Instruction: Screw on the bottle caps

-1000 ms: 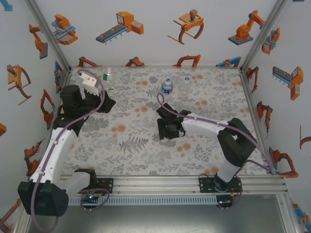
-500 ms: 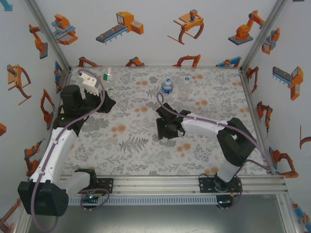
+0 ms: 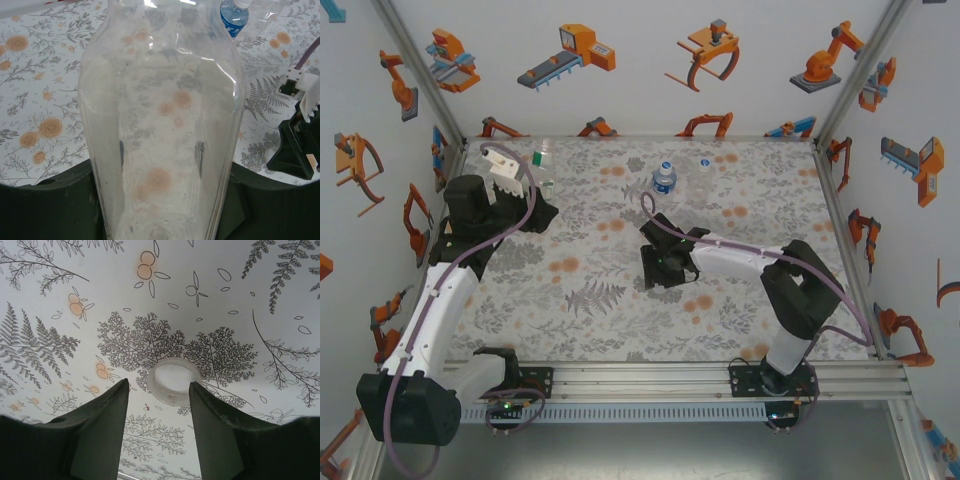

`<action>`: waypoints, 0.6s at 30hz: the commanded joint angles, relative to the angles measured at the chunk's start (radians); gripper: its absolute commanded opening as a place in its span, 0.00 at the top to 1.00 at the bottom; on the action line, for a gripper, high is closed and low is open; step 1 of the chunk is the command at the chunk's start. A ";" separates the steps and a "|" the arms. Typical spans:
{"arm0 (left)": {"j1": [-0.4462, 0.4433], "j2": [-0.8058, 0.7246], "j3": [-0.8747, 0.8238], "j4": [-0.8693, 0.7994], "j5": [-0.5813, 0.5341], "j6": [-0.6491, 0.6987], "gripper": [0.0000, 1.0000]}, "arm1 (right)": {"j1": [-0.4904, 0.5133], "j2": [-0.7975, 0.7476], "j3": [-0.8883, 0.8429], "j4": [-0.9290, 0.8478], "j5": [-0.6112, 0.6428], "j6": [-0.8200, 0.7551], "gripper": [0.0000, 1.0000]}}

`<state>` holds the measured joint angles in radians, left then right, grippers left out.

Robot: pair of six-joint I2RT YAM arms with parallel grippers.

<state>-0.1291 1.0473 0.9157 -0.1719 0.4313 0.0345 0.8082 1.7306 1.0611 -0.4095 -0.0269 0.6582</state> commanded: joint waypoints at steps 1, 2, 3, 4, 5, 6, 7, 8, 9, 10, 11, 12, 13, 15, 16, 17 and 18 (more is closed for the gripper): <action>0.008 0.005 0.008 0.021 0.020 -0.018 0.98 | -0.003 0.015 0.001 0.000 -0.001 0.008 0.50; 0.008 0.005 0.008 0.021 0.021 -0.017 0.98 | -0.003 0.018 0.000 0.000 -0.001 0.008 0.50; 0.008 0.004 0.008 0.021 0.020 -0.016 0.98 | -0.003 0.019 -0.001 0.001 0.001 0.007 0.50; 0.008 0.005 0.008 0.021 0.021 -0.017 0.98 | -0.003 0.022 -0.001 0.000 -0.001 0.007 0.50; 0.008 0.004 0.008 0.022 0.021 -0.017 0.98 | -0.003 0.022 0.000 0.000 -0.001 0.008 0.50; 0.008 0.006 0.008 0.022 0.021 -0.016 0.98 | -0.003 0.019 0.001 0.000 -0.002 0.007 0.50; 0.008 0.005 0.008 0.021 0.021 -0.017 0.98 | -0.004 0.015 0.005 -0.001 -0.003 0.006 0.50; 0.008 0.006 0.008 0.022 0.021 -0.017 0.98 | -0.003 0.008 0.012 -0.005 0.000 0.004 0.50; 0.008 0.006 0.008 0.023 0.021 -0.018 0.98 | -0.003 0.002 0.020 -0.013 0.004 0.002 0.50; 0.008 0.006 0.008 0.024 0.023 -0.018 0.98 | -0.003 -0.005 0.029 -0.023 0.012 -0.005 0.50; 0.008 0.005 0.008 0.024 0.025 -0.018 0.98 | -0.003 -0.011 0.040 -0.035 0.019 -0.011 0.50; 0.008 0.005 0.008 0.023 0.024 -0.018 0.98 | -0.003 -0.015 0.051 -0.049 0.026 -0.017 0.49; 0.009 0.006 0.008 0.024 0.024 -0.020 0.98 | -0.003 -0.019 0.061 -0.065 0.036 -0.023 0.48; 0.009 0.005 0.008 0.025 0.026 -0.020 0.98 | -0.003 -0.018 0.081 -0.093 0.053 -0.038 0.47; 0.009 0.004 0.008 0.026 0.027 -0.021 0.98 | -0.003 -0.012 0.090 -0.105 0.058 -0.045 0.46; 0.009 0.004 0.008 0.026 0.027 -0.021 0.98 | -0.003 -0.004 0.101 -0.118 0.065 -0.048 0.45; 0.010 0.005 0.008 0.026 0.029 -0.021 0.98 | -0.003 0.005 0.107 -0.128 0.067 -0.050 0.45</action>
<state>-0.1272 1.0508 0.9157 -0.1719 0.4366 0.0296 0.8082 1.7416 1.1278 -0.4721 0.0021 0.6353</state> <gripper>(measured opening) 0.565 0.546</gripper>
